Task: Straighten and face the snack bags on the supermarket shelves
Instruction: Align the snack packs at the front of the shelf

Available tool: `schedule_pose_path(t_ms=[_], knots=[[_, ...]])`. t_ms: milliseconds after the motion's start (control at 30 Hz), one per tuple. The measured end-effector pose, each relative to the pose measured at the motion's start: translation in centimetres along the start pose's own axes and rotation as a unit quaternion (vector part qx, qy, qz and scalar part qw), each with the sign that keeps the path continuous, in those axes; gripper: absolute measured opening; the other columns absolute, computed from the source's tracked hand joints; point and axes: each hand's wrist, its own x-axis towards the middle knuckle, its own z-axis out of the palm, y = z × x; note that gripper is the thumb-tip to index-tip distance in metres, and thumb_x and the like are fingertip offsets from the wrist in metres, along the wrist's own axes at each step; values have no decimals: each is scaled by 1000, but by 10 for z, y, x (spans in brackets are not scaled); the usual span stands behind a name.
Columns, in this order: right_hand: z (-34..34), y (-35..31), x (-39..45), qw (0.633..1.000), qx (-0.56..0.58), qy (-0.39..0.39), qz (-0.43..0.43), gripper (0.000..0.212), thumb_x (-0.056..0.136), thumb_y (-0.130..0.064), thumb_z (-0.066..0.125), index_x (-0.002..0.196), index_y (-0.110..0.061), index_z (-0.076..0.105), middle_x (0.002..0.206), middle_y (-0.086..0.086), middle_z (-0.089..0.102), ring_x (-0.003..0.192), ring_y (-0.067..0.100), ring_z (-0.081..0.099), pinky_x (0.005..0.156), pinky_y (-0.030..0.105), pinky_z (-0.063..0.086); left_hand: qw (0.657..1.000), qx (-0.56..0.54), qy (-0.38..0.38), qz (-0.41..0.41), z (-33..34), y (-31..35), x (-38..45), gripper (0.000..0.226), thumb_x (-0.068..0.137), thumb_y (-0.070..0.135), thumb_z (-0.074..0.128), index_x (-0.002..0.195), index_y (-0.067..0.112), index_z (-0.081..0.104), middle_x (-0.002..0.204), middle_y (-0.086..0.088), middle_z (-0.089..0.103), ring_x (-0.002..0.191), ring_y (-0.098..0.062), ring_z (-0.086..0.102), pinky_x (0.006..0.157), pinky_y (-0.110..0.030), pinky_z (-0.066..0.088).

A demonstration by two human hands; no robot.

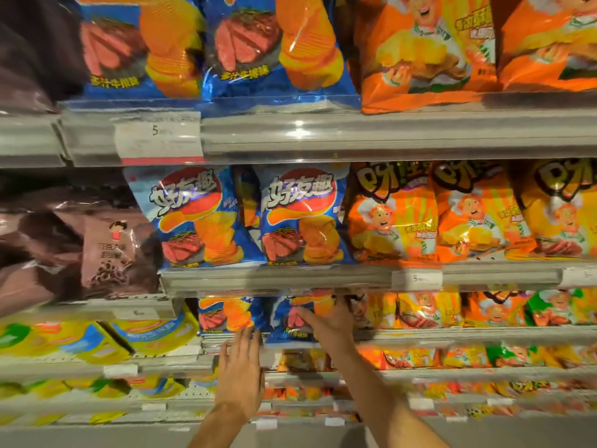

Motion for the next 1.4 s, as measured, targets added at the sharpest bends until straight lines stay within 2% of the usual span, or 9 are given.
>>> schedule_pose_path(t_ms=[133, 233, 467, 800, 967, 1067, 1133, 1233, 1400], knots=[[20, -1, 17, 998, -12, 39, -55, 53, 75, -26, 91, 118, -10, 66, 112, 0, 73, 108, 19, 68, 102, 41, 52, 999, -3, -36, 3, -1, -3, 4, 80, 99, 37, 34, 155, 13, -18, 164, -7, -21, 150, -27, -22, 123, -48, -3], [28, 4, 15, 995, 6, 52, -82, 67, 74, -26, 91, 129, -23, 54, 121, -12, 65, 119, 11, 58, 109, 27, 42, 999, -19, -48, 11, 0, -7, 6, 83, 97, 38, 37, 154, 14, -19, 164, -5, -21, 149, -25, -24, 123, -48, -4], [30, 24, 9, 990, -97, 64, -84, 103, 77, -45, 86, 158, -27, 25, 156, 0, 45, 144, 26, 42, 116, 45, 39, 998, -41, -48, 28, -3, -12, 4, 92, 96, 51, 43, 156, 16, -18, 164, -1, -21, 150, -22, -23, 123, -47, -1], [26, 13, 9, 967, -256, -1, -9, 114, 73, -66, 79, 157, -21, 16, 151, 3, 49, 136, 29, 50, 103, 41, 48, 997, -66, -35, 7, -7, -1, 2, 95, 94, 54, 48, 157, 15, -12, 165, 1, -14, 151, -24, -22, 124, -44, 7], [6, 18, -12, 960, -278, -27, -32, 103, 82, -56, 76, 158, -15, 21, 155, 6, 40, 142, 25, 41, 112, 37, 42, 995, -89, 23, -44, -4, 15, 2, 87, 94, 52, 48, 158, 13, 3, 164, -1, 3, 153, -24, -11, 124, -41, 14], [-15, 25, -28, 954, -293, -27, -62, 85, 90, -51, 70, 158, -21, 28, 154, -1, 42, 140, 20, 45, 112, 30, 41, 982, -153, 74, -87, -7, 38, 0, 76, 86, 37, 66, 148, 5, 35, 156, -18, 28, 148, -36, 20, 116, -47, 31], [-37, 30, -37, 959, -275, -24, -59, 67, 93, -47, 67, 151, -24, 43, 144, -6, 53, 132, 14, 52, 107, 24, 41, 964, -210, 123, -104, -2, 57, 0, 61, 76, 19, 78, 128, -1, 54, 129, -24, 49, 122, -44, 45, 97, -53, 44], [-84, 38, -41, 965, -255, -2, -54, 36, 95, -36, 67, 127, -20, 65, 119, -5, 69, 108, 9, 63, 92, 21, 49, 940, -296, 153, -69, 3, 97, -4, 44, 73, 8, 79, 112, 2, 59, 96, -13, 54, 92, -37, 53, 76, -47, 48], [-187, 62, -29, 961, -261, 79, -45, 21, 98, -34, 65, 115, -22, 66, 107, -8, 68, 95, 8, 62, 73, 14, 42, 880, -441, 173, -42, 2, 190, -6, 26, 82, -1, 71, 105, 8, 63, 94, -5, 60, 88, -28, 60, 76, -34, 44]])
